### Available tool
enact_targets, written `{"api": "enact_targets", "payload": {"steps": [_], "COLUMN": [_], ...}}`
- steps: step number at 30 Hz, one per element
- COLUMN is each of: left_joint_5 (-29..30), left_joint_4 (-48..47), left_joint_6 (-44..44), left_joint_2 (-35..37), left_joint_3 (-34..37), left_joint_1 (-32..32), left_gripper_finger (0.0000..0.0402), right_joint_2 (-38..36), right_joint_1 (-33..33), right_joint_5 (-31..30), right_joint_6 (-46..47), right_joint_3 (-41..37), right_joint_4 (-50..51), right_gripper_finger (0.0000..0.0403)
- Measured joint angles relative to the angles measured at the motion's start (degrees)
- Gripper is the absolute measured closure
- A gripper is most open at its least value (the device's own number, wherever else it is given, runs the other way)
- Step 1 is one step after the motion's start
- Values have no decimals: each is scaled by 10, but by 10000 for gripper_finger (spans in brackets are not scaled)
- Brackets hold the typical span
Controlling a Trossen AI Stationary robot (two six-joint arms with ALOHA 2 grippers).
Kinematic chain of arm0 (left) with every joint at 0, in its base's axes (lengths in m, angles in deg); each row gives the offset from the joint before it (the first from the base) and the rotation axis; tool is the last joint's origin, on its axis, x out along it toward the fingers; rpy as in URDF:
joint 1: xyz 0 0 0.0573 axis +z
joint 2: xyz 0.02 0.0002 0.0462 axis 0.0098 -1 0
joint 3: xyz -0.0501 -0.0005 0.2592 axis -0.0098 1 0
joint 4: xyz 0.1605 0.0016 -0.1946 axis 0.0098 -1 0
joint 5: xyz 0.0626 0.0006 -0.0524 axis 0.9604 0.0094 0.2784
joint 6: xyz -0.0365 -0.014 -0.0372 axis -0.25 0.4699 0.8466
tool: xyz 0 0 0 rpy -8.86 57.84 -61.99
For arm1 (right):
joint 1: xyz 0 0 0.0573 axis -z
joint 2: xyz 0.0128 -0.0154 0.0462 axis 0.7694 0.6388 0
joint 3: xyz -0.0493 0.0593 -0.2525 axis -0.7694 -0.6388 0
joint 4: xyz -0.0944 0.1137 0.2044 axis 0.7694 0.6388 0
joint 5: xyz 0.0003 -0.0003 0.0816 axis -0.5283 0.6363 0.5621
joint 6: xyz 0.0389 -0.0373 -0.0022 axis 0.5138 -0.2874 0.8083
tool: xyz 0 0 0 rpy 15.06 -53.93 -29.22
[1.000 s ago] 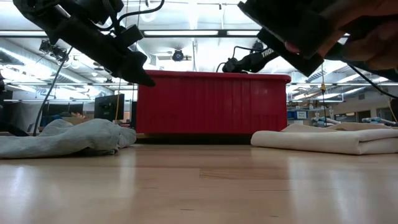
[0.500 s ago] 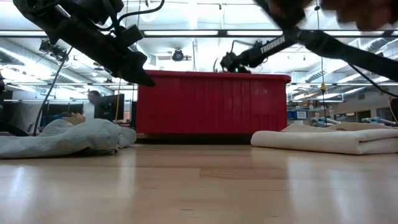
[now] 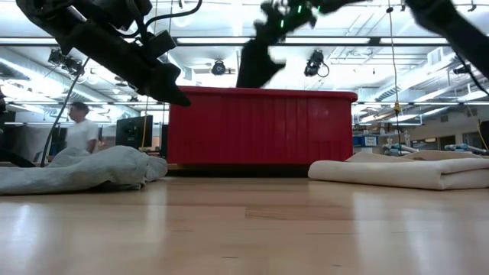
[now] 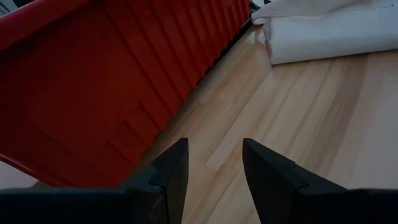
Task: Fold Laundry from Bin
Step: Fold the black shirt
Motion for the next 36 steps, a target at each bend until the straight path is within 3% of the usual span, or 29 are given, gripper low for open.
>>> {"api": "enact_targets", "payload": {"steps": [7, 11, 19, 24, 27, 36], "left_joint_5": [0, 0, -43, -51, -51, -50], "left_joint_4": [0, 7, 26, 29, 34, 30], "left_joint_6": [0, 9, 32, 5, 2, 59], "left_joint_2": [0, 0, 0, 0, 0, 0], "left_joint_3": [0, 0, 0, 0, 0, 0], "left_joint_1": [0, 0, -4, -19, -24, -32], "left_gripper_finger": [246, 246, 246, 246, 246, 246], "right_joint_2": [-105, -158, -234, -240, -238, -234], "right_joint_1": [-71, -118, -223, -283, -328, -433], "right_joint_5": [64, 65, 45, 88, 143, 214], "right_joint_6": [1, 0, 5, 36, 42, 26], "right_joint_3": [0, 1, 1, -5, -44, -251], "right_joint_4": [31, 98, 326, 520, 554, 548], "right_gripper_finger": [378, 377, 376, 376, 376, 376]}}
